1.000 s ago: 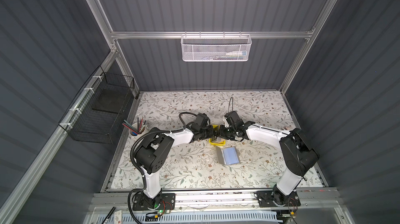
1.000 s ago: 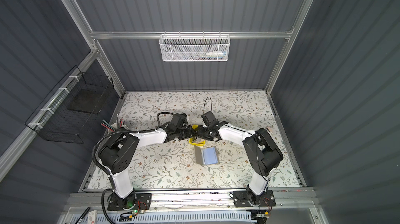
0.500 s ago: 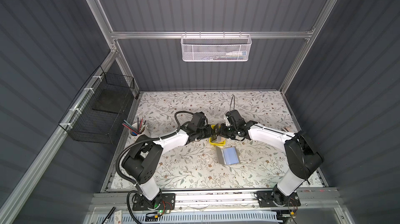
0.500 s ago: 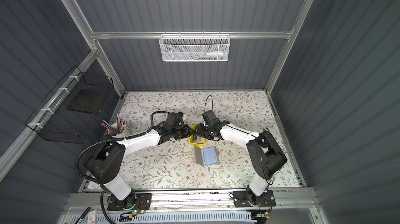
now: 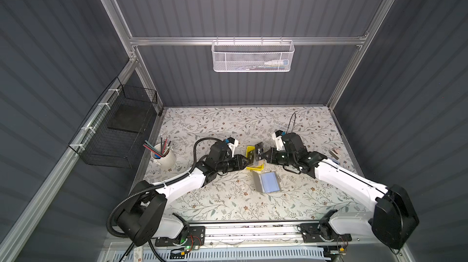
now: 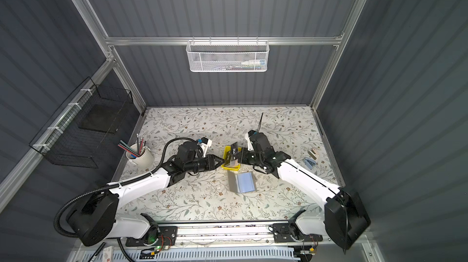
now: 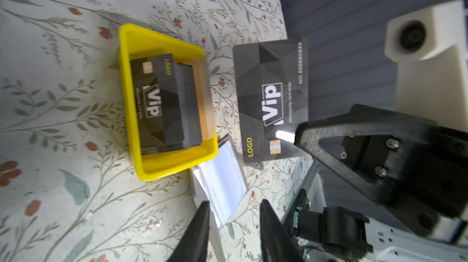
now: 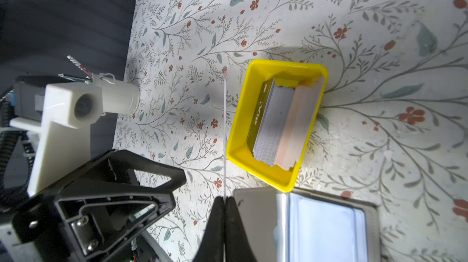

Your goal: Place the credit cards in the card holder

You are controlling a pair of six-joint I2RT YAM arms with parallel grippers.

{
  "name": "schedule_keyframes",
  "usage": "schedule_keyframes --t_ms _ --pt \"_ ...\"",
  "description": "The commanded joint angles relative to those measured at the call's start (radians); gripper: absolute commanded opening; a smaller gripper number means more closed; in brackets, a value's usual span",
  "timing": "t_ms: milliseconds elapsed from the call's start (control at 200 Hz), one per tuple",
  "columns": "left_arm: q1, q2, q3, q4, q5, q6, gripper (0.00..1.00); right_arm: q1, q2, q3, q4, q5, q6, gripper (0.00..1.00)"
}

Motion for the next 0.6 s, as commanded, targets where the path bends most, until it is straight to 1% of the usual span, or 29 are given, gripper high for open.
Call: schedule_keyframes --t_ms 0,15,25,40,150,255,320,455,595 --pt "0.0 -0.031 -0.016 0.131 0.142 -0.025 0.38 -0.021 -0.106 -0.064 0.004 -0.059 -0.024 0.0" --pt "0.0 -0.032 -0.017 0.138 0.157 -0.029 0.39 -0.026 -0.135 -0.073 0.004 -0.059 -0.022 0.0" --pt "0.0 -0.034 -0.019 0.147 0.164 -0.032 0.39 -0.027 -0.151 -0.082 0.004 -0.09 -0.021 0.0" --pt "0.0 -0.034 -0.022 0.157 0.178 -0.037 0.39 -0.032 -0.165 -0.09 0.004 -0.105 -0.019 0.0" --pt "-0.002 -0.036 -0.04 0.283 0.256 -0.101 0.43 -0.066 -0.306 -0.161 0.009 -0.168 0.002 0.0" --pt "-0.008 -0.019 -0.071 0.456 0.288 -0.199 0.46 -0.097 -0.418 -0.202 0.009 -0.23 0.024 0.0" --pt "-0.013 -0.005 -0.085 0.54 0.294 -0.25 0.46 -0.108 -0.475 -0.212 0.006 -0.26 0.041 0.0" --pt "-0.03 0.02 -0.103 0.66 0.284 -0.307 0.45 -0.121 -0.545 -0.236 0.035 -0.323 0.088 0.01" --pt "-0.054 0.059 -0.106 0.753 0.284 -0.353 0.43 -0.121 -0.561 -0.271 0.126 -0.391 0.149 0.02"
